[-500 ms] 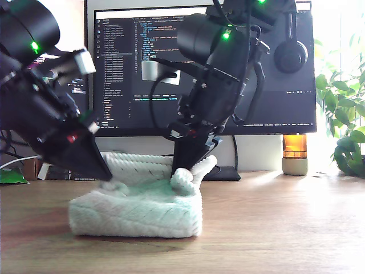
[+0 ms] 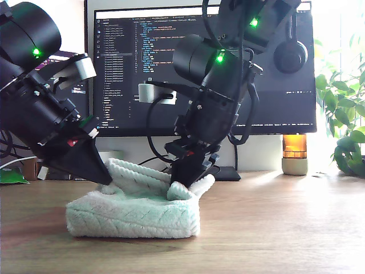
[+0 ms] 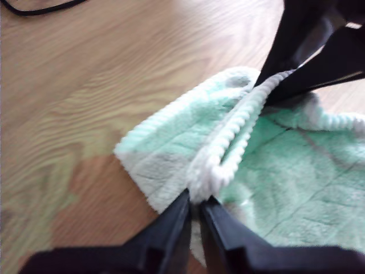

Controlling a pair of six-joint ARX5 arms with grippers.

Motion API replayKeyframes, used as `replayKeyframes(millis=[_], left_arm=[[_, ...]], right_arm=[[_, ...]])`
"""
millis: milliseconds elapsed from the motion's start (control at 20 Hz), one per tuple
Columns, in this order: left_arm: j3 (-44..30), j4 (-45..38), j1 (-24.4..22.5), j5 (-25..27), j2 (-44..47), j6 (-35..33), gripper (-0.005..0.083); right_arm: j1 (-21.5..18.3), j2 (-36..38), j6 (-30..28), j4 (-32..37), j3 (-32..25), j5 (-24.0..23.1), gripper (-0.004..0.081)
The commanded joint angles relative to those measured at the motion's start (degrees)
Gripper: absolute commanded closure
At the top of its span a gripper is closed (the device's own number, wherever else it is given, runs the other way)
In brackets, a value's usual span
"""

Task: Fold the tea towel to a neat square and place it to the right

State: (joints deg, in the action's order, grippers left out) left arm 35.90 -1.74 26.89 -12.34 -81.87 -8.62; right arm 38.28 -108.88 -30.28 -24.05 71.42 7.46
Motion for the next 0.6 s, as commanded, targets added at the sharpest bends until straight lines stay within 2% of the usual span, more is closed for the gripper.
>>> replayKeyframes(millis=[0,100,350,550], left_arm=[[-0.2,-0.5,-0.8,0.7,-0.3,-0.4,0.0675],[-0.2,-0.5,-0.9,0.8,-0.3,-0.4,0.0660],[-0.2,-0.5,-0.9,0.8,-0.3,-0.4,0.0660],[-0.2,-0.4,-0.9,0.8,-0.3,-0.4,0.0660]], right_arm=[[-0.8,-0.7,0.3,-0.1,-0.3,-0.6,0.0668],[-0.8,-0.7,0.5,0.4,-0.2,-0.7,0.0593],[-0.8,-0.7,0.5,3.2,0.6,-3.1,0.0577],[-0.8,-0.7,2.4,4.9,4.2,-3.5,0.0552]])
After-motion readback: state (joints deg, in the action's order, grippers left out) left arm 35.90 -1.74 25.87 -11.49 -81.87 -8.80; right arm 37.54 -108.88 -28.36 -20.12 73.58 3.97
